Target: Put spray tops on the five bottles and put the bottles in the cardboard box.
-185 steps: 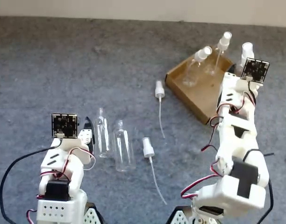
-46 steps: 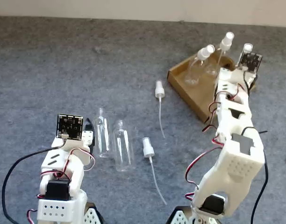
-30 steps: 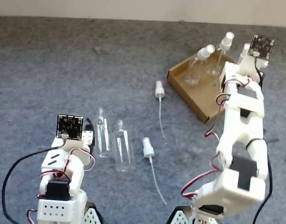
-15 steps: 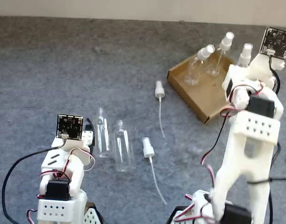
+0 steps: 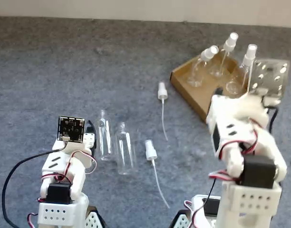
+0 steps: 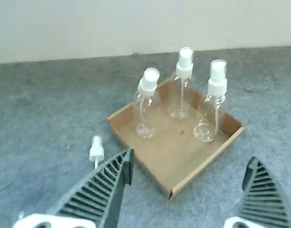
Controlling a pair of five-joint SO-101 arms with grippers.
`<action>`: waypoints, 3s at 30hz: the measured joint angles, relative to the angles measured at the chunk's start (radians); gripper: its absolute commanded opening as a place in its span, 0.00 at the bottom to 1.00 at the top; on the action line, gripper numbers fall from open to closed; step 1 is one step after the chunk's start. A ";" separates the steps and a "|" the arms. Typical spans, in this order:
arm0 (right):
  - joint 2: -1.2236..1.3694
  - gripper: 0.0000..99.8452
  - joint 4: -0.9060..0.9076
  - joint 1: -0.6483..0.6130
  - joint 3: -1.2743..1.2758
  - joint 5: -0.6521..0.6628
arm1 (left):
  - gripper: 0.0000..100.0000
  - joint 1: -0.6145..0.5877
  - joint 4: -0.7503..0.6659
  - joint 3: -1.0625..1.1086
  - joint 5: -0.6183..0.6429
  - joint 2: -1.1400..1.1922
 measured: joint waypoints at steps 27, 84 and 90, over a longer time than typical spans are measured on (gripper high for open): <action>-0.802 0.14 0.000 -0.028 0.767 0.003 | 0.04 0.000 0.000 0.005 0.000 0.000; -0.819 0.01 -0.086 -0.373 0.914 0.003 | 0.05 -0.074 -0.066 0.005 -0.002 0.000; -0.684 0.01 -0.086 -0.374 0.825 0.003 | 0.05 -0.074 -0.066 0.005 -0.002 0.000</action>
